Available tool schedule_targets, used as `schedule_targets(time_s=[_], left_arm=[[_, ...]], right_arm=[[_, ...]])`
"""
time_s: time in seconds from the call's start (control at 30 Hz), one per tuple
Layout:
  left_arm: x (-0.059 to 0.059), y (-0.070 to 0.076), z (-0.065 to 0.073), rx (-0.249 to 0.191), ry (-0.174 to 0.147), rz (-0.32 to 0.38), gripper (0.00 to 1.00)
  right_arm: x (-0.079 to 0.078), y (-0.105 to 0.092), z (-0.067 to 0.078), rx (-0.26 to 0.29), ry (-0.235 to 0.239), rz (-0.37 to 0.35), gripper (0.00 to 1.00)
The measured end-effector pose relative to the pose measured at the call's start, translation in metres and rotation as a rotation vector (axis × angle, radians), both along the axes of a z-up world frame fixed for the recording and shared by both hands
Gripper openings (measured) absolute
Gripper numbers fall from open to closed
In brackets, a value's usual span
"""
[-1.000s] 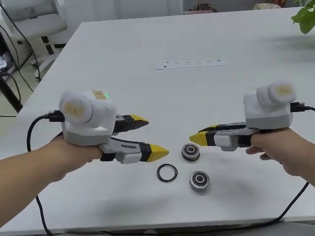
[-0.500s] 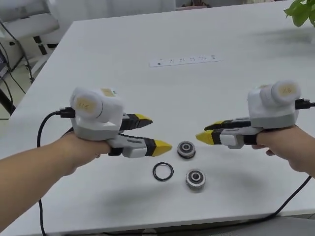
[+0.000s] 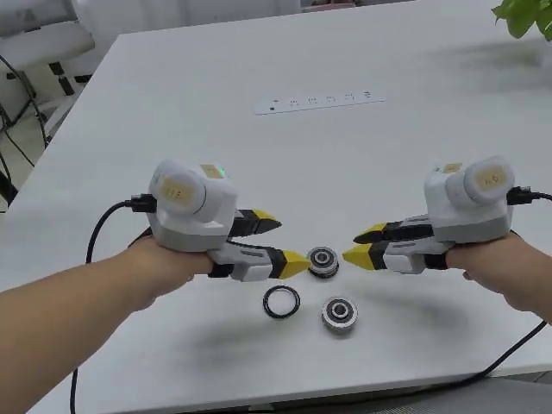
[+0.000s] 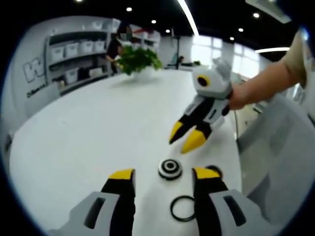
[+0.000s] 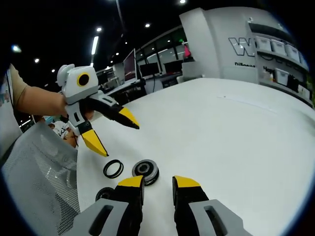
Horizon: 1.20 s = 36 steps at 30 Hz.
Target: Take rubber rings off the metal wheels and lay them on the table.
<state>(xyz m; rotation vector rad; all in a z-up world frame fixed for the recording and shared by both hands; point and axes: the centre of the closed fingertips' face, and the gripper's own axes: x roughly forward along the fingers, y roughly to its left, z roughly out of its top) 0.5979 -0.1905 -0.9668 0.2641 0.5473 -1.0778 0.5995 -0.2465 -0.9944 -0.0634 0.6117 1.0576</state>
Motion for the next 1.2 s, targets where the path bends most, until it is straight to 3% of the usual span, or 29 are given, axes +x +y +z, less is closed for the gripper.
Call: schedule_targets(time_s=[0.33,0.77,1.0,1.2], left_arm=[[-0.002,-0.011,-0.013,0.006,0.025,-0.010,0.41],[0.000,-0.026,-0.027,0.021,0.048,-0.026,0.32],[0.000,-0.029,-0.033,0.039,0.052,-0.037,0.27],[0.003,-0.029,-0.034,0.048,0.033,-0.032,0.24]], right_arm=[[-0.008,0.010,-0.013,-0.025,-0.004,0.065,0.17],[-0.009,0.013,-0.016,-0.014,-0.004,0.090,0.16],[-0.010,0.014,-0.019,-0.014,-0.001,0.092,0.16],[-0.010,0.015,-0.020,-0.015,-0.002,0.095,0.16]])
